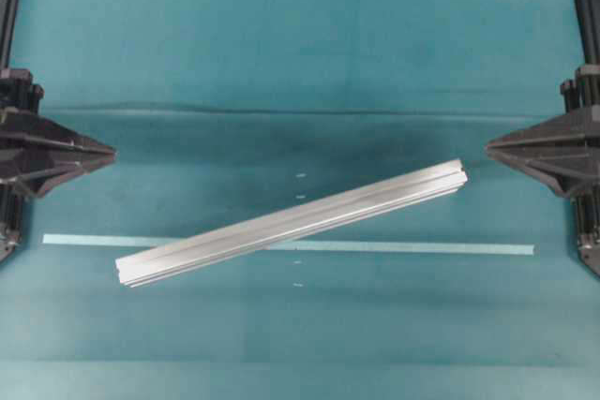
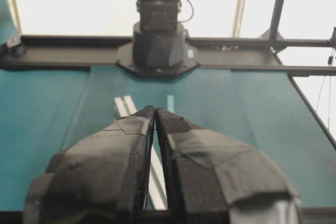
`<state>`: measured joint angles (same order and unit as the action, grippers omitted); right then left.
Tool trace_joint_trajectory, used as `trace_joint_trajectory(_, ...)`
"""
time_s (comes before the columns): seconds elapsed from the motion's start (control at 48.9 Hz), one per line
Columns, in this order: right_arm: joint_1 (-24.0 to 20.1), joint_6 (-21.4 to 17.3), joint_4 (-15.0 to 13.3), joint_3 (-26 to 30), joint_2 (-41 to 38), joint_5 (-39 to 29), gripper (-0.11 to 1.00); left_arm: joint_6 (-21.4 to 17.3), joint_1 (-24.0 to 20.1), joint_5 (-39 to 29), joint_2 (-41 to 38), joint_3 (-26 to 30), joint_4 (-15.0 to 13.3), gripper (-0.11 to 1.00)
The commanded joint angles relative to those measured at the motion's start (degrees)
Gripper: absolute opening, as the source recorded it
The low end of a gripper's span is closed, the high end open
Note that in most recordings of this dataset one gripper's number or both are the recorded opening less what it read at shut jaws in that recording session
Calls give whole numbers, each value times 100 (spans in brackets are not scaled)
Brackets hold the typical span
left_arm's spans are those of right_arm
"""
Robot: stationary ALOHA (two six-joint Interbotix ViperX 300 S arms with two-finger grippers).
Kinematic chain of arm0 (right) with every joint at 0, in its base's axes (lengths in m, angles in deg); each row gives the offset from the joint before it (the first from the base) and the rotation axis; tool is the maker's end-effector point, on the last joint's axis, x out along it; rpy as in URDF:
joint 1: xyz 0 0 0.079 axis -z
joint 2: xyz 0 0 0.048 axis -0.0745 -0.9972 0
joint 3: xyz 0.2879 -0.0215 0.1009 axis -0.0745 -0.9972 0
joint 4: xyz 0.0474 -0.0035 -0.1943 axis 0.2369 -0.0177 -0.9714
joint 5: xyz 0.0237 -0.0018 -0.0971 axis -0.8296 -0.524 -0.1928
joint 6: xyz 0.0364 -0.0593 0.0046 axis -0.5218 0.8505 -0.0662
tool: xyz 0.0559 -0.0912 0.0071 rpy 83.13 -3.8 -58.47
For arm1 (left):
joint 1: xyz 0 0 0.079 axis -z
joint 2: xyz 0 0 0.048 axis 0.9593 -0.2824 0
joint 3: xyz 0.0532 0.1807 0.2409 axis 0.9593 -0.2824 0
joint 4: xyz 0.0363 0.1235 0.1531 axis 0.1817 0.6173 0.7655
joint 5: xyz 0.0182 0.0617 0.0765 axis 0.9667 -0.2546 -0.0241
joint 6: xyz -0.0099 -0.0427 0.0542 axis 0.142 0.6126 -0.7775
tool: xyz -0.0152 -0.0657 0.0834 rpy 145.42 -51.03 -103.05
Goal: Lift the metal rail with both hands.
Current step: 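Move both grippers inward toward the two ends of the silver rail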
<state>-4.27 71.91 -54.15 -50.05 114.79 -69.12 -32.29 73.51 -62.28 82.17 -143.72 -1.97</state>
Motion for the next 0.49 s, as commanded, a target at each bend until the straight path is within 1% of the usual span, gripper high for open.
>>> trace_joint_trajectory(0.0,35,-62,26,35,-70,35,14,316,18,-176,-88,185,44,14)
trace_joint_trajectory(0.041,35,-79,202,97,-70,-70,15,448,18,-237,-105,255,53,13)
trace_joint_trajectory(0.061,44,-105,281,114,-70,-149,13,510,18,-255,-114,272,62,9)
trace_joint_trajectory(0.102,79,-176,431,193,-79,-352,6,615,18,-325,-123,334,79,3)
trace_joint_trajectory(0.164,167,-281,545,325,-97,-791,0,738,26,-396,-141,439,79,-3)
trace_joint_trajectory(0.225,255,-352,545,510,-141,-1380,-2,791,53,-545,-158,589,79,-4)
trace_joint_trajectory(0.286,360,-352,545,773,-237,-2039,-2,800,88,-835,-211,800,70,-4)
trace_joint_trajectory(0.471,694,-290,501,1688,-835,-3938,-2,861,229,-2417,-694,1670,79,-4)
